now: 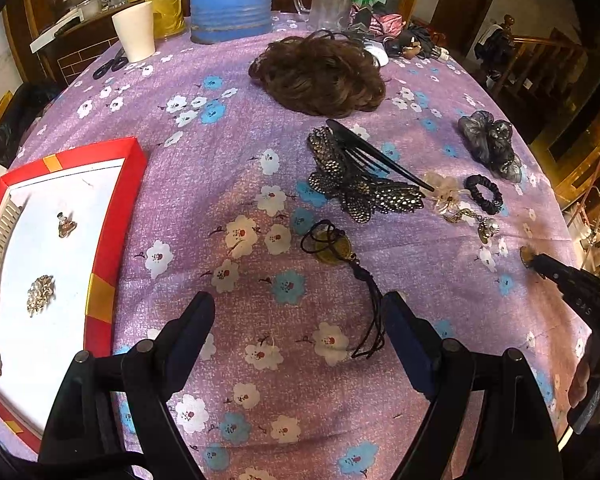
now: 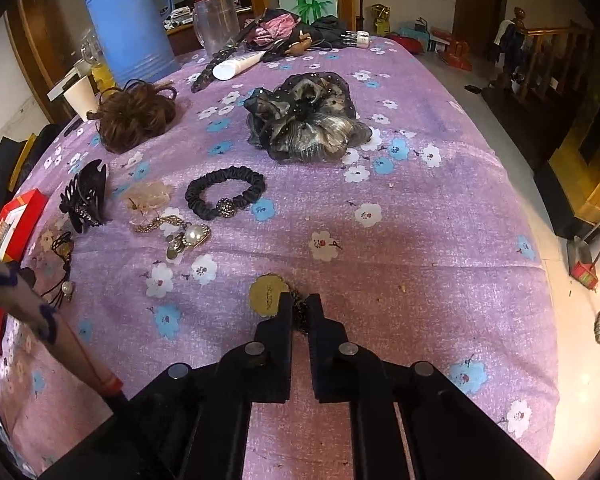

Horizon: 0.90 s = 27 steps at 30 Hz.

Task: Organize jewelry
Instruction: 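Reach the right gripper to the gold coin pendant chain and close on it, then lift the coin pendant with the right gripper while the left gripper grasps the black-cord gold pendant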

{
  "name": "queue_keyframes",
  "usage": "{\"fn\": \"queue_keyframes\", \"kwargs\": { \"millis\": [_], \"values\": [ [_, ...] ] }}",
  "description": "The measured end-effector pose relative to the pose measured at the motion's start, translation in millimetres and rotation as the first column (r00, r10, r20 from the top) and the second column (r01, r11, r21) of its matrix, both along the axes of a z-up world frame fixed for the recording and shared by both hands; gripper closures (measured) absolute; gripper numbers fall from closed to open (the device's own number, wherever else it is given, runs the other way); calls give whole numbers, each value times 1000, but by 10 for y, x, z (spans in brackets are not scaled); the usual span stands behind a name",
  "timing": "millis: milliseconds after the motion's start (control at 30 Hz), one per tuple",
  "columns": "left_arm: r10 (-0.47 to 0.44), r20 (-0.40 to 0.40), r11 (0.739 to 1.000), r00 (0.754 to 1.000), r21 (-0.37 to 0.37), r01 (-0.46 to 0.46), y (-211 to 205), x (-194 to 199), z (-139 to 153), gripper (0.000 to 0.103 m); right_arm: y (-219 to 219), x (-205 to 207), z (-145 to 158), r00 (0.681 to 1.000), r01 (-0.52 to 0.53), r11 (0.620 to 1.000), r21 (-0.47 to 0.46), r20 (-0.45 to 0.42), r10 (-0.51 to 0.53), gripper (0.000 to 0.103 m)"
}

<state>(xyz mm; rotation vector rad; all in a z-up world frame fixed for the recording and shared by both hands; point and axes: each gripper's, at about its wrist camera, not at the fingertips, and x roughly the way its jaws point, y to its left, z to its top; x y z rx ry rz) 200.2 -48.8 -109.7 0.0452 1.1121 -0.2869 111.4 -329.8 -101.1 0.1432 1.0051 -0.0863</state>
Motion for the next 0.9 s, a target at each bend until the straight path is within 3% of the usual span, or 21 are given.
{"fn": "queue_keyframes", "kwargs": {
  "millis": [433, 533, 567, 600, 633, 667, 800, 900],
  "values": [
    [-9, -14, 1000, 1000, 16, 9, -47, 46, -73, 19, -26, -183, 191, 999, 2, 1000, -1, 49, -2, 101],
    [-8, -13, 1000, 1000, 15, 8, -51, 45, -71, 19, -75, -138, 107, 999, 6, 999, 49, 42, -8, 100],
    [-8, -13, 1000, 1000, 14, 8, -50, 45, -67, 19, -94, -137, 84, 999, 13, 998, 69, 41, -16, 99],
    [-8, -12, 1000, 1000, 14, 8, -50, 44, -65, 19, -131, -145, 63, 998, 33, 996, 88, 45, -37, 82],
    [-8, -11, 1000, 1000, 14, 8, -44, 45, -61, 19, -143, -152, 55, 998, 40, 995, 91, 47, -45, 55],
    [-8, -11, 1000, 1000, 14, 8, -40, 44, -57, 19, -137, -157, 60, 998, 39, 996, 82, 53, -44, 47],
    [-13, -12, 1000, 1000, 11, 13, -39, 49, -53, 19, -96, -106, 1, 1000, 17, 998, 57, 21, -19, 46],
    [-18, -10, 1000, 1000, 12, 18, -44, 41, -50, 19, -33, -80, -24, 1000, -16, 1000, -15, 5, 16, 56]
  ]
}}
